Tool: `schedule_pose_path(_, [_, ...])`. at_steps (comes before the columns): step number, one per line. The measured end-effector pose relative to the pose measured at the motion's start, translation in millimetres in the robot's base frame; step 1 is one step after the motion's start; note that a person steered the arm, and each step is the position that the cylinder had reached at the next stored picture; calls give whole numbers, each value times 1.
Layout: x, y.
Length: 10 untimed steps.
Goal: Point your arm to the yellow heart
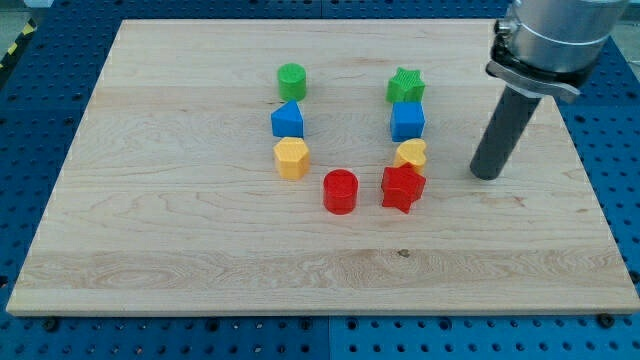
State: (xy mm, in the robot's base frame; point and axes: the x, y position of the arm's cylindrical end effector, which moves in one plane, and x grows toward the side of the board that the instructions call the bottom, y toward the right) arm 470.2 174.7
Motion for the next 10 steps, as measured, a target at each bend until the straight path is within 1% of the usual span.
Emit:
schedule_pose_path(3, [-4, -3])
schedule_pose_path(8, [-32, -3])
schedule_pose_path(9, [-32, -3])
schedule_pose_path(10, [-20, -3])
